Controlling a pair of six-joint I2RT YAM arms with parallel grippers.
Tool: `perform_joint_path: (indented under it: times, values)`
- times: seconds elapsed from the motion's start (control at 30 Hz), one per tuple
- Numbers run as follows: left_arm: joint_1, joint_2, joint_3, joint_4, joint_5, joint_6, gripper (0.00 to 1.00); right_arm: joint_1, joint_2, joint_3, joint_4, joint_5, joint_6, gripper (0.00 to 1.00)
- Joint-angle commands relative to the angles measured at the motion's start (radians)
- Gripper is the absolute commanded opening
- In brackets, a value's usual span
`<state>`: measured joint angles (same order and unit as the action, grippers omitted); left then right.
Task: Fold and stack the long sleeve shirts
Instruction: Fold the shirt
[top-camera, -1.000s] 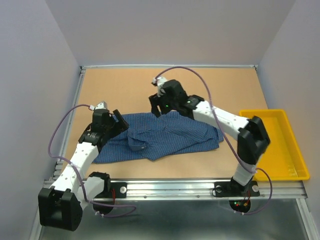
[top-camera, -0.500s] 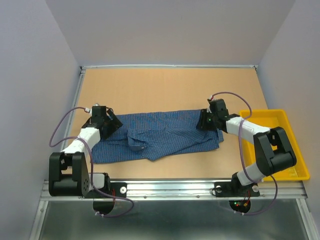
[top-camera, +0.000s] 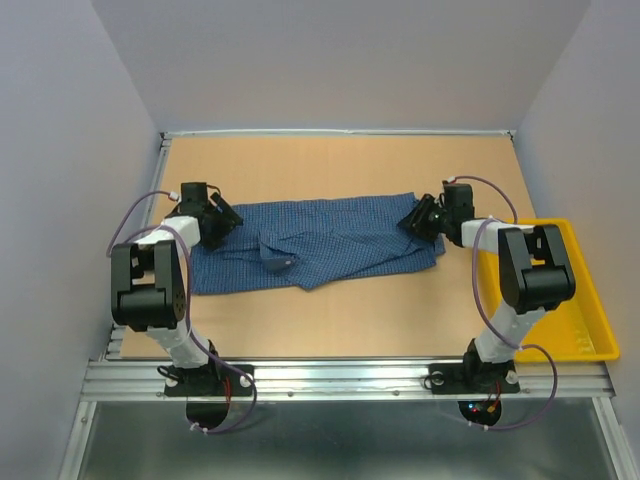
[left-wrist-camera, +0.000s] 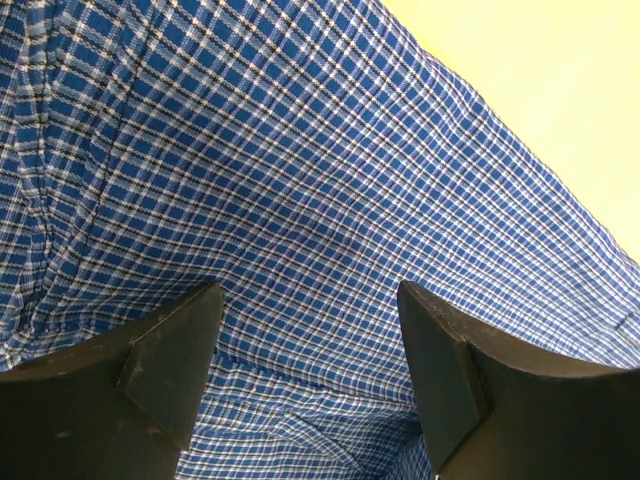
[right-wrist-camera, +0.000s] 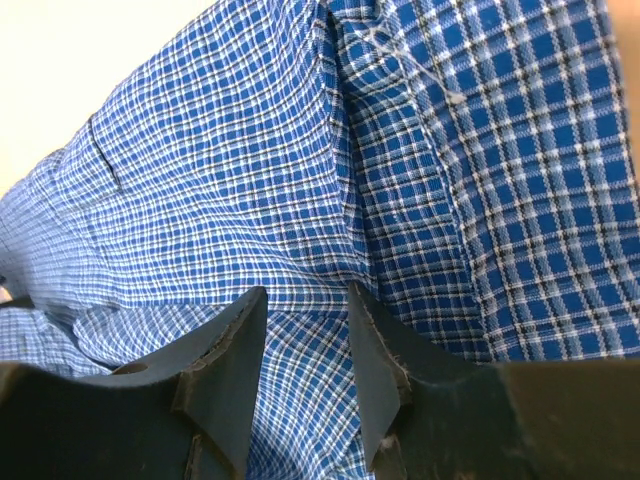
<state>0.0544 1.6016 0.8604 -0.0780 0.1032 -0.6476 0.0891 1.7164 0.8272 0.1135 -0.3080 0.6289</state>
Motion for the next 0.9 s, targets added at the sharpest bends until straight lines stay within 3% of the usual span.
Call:
perform_joint_path:
  times: [0.0, 0.1, 0.23, 0.4, 0.57, 0.7, 0.87]
  values:
    - [0.021, 0.112, 0.106, -0.028, 0.004, 0.038, 0.83, -0.048, 0.123, 0.116, -0.038, 0.139, 0.000, 0.45]
    - [0.019, 0.141, 0.192, -0.052, 0.036, 0.075, 0.83, -0.052, 0.149, 0.212, -0.046, 0.139, -0.046, 0.45]
    - [-0.022, 0.012, 0.186, -0.057, 0.024, 0.160, 0.86, -0.051, 0.071, 0.257, -0.080, 0.093, -0.087, 0.50]
    - [-0.178, -0.250, 0.048, -0.057, -0.025, 0.253, 0.91, -0.045, -0.131, 0.182, -0.097, -0.014, -0.124, 0.61]
    - [-0.257, -0.403, -0.119, -0.048, 0.056, 0.200, 0.98, -0.029, -0.300, 0.077, -0.136, -0.107, -0.150, 0.80]
    - [-0.281, -0.445, -0.184, -0.025, 0.064, 0.187, 0.99, -0.014, -0.400, 0.020, -0.158, -0.144, -0.156, 0.88]
    - [-0.304, -0.390, -0.196, 0.006, 0.085, 0.178, 0.99, -0.005, -0.452, -0.031, -0.169, -0.174, -0.158, 0.90]
